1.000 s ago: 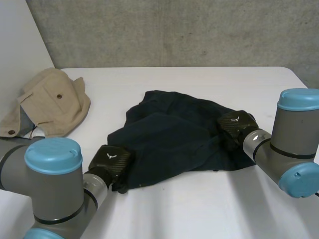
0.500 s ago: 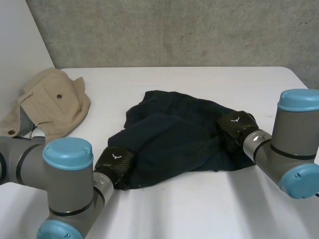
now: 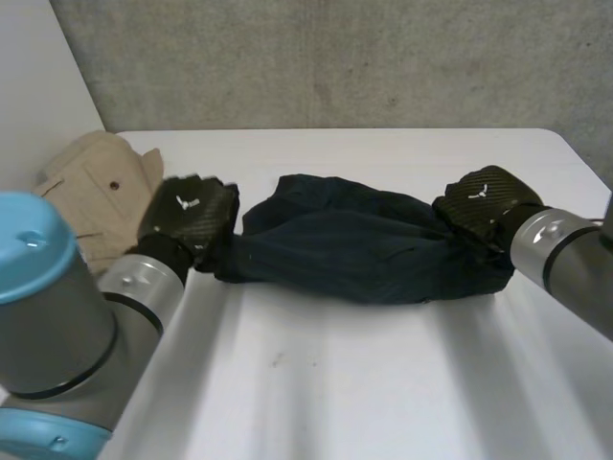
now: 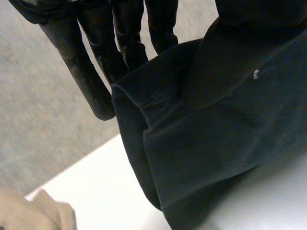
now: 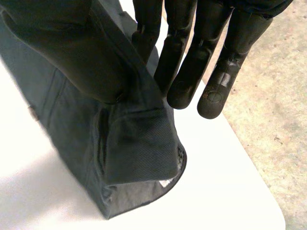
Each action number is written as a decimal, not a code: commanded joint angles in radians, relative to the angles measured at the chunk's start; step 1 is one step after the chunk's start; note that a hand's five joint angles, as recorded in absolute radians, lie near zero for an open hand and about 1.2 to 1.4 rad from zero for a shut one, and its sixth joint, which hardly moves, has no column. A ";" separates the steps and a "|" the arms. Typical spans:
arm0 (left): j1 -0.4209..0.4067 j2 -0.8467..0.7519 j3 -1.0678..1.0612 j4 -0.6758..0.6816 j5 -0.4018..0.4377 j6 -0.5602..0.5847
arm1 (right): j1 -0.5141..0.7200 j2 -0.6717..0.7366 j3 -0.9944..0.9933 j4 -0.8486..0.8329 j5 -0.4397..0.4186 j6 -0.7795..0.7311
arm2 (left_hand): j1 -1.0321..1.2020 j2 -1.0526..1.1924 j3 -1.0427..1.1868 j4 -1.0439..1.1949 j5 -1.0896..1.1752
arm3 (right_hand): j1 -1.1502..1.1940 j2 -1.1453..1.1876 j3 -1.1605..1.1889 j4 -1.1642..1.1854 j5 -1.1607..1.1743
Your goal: Fold the laundry.
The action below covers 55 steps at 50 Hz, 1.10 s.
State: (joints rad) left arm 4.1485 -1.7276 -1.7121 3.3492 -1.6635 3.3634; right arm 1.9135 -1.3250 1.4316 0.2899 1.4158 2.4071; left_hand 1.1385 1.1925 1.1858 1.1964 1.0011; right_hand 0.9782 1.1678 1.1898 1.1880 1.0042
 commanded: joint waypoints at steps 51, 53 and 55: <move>0.010 -0.273 0.160 -0.040 -0.005 0.103 | -0.062 -0.011 0.334 -0.069 -0.078 0.026 | 0.258 0.204 0.211 0.200 0.221 | -0.655 -0.845 -0.867 -0.865 -0.856; 0.010 -0.273 0.161 -0.042 -0.005 0.102 | -0.062 -0.019 0.343 -0.075 -0.077 0.026 | 0.258 0.204 0.211 0.200 0.221 | -0.635 -0.825 -0.847 -0.845 -0.836; 0.010 -0.273 0.163 -0.043 -0.005 0.102 | -0.067 -0.019 0.355 -0.098 -0.077 0.021 | 0.258 0.204 0.211 0.200 0.221 | -0.579 -0.769 -0.791 -0.789 -0.780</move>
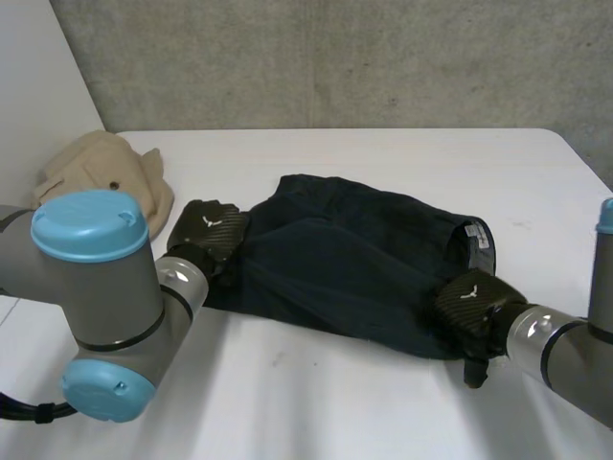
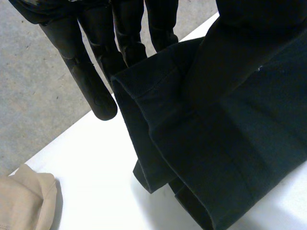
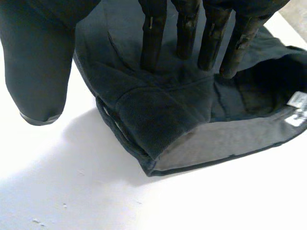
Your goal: Fold the laundry.
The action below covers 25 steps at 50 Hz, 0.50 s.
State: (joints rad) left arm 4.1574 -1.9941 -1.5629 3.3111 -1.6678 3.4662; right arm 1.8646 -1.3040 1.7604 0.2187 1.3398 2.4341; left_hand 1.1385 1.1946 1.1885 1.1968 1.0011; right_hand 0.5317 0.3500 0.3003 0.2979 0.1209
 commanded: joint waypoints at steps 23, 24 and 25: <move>0.015 0.043 0.018 -0.117 0.000 -0.038 | -0.039 -0.012 0.002 -0.271 0.028 -0.013 | 0.258 0.202 0.208 0.199 0.221 | 0.865 1.046 1.096 1.098 1.101; 0.014 0.067 0.015 -0.131 0.000 -0.035 | -0.039 -0.049 -0.008 -0.257 0.028 -0.015 | 0.258 0.202 0.208 0.199 0.221 | 0.865 1.046 1.096 1.098 1.101; 0.013 0.118 0.006 -0.162 0.003 -0.029 | -0.038 -0.128 -0.034 -0.210 0.024 -0.026 | 0.258 0.202 0.208 0.199 0.221 | 0.865 1.046 1.096 1.098 1.101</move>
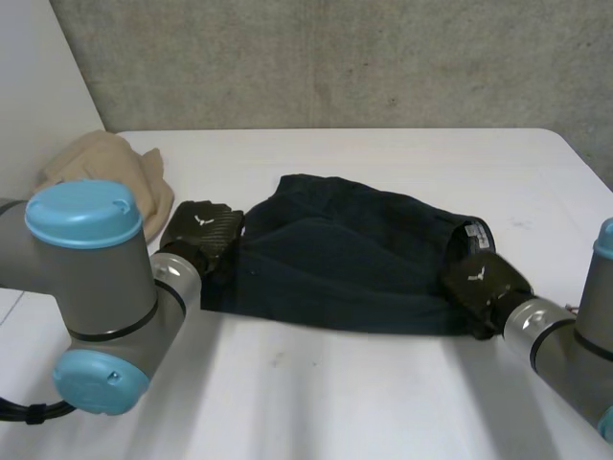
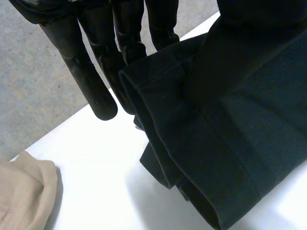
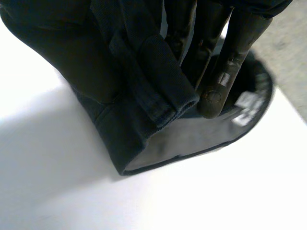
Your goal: Fold the laundry.
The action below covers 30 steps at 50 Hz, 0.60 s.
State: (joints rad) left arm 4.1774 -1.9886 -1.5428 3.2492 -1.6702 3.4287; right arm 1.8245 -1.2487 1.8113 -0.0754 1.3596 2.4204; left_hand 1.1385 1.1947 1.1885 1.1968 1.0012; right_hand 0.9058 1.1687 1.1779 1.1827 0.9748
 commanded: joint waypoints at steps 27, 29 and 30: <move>-0.030 -0.042 0.142 -0.206 0.001 0.211 | 0.027 0.141 -0.683 0.652 0.002 -0.081 | 0.258 0.202 0.208 0.199 0.221 | 0.490 0.228 0.218 0.214 0.247; -0.022 -0.090 0.200 -0.180 0.001 0.216 | 0.039 0.179 -0.725 0.611 0.010 -0.049 | 0.258 0.202 0.208 0.199 0.221 | 0.490 0.228 0.218 0.214 0.247; -0.020 -0.110 0.231 -0.165 0.000 0.219 | 0.053 0.204 -0.765 0.562 0.021 -0.015 | 0.258 0.202 0.208 0.199 0.221 | 0.490 0.228 0.218 0.214 0.247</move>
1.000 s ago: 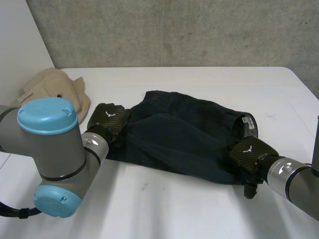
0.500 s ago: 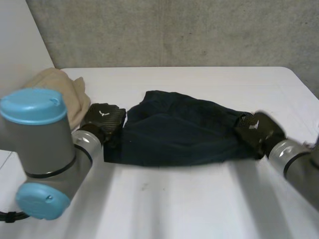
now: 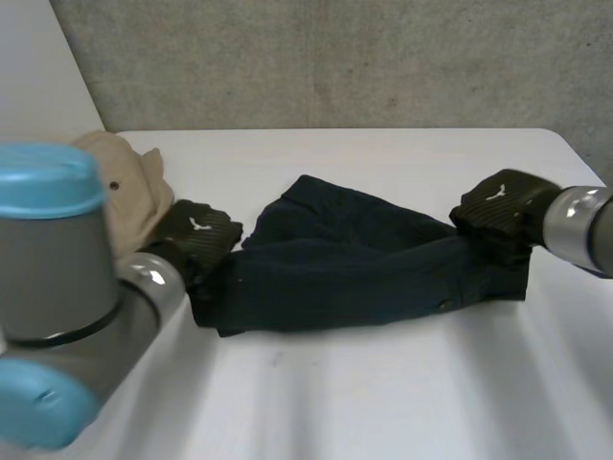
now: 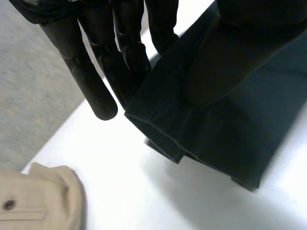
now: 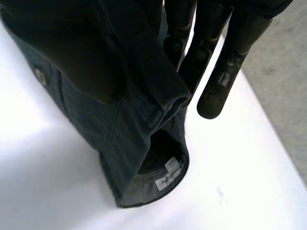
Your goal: Fold the laundry.
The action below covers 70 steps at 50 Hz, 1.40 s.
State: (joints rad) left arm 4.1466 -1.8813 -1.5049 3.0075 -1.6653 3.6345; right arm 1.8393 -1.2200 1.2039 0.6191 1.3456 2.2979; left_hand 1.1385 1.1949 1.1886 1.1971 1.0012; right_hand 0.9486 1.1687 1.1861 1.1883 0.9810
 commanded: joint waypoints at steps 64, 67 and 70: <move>-0.071 0.386 -0.397 -0.233 -0.025 0.165 | 0.057 -0.254 0.479 -0.018 0.024 -0.210 | 0.258 0.201 0.208 0.199 0.221 | 0.448 0.228 0.210 0.208 0.241; -0.144 0.392 -0.396 -0.226 -0.025 0.173 | 0.016 -0.300 0.515 -0.010 0.024 -0.250 | 0.258 0.201 0.208 0.199 0.221 | 0.448 0.228 0.210 0.208 0.241; -0.180 0.375 -0.383 -0.202 -0.027 0.170 | -0.006 -0.303 0.534 -0.012 0.023 -0.250 | 0.258 0.201 0.208 0.199 0.221 | 0.448 0.228 0.210 0.208 0.241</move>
State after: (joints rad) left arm 4.0653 -1.5022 -1.8946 2.7901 -1.6908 3.7907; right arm 1.8897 -1.4693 1.6779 0.5951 1.3707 2.1043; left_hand 1.1385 1.1988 1.1921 1.2015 1.0012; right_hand 0.9679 1.1734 1.1861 1.1886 0.9812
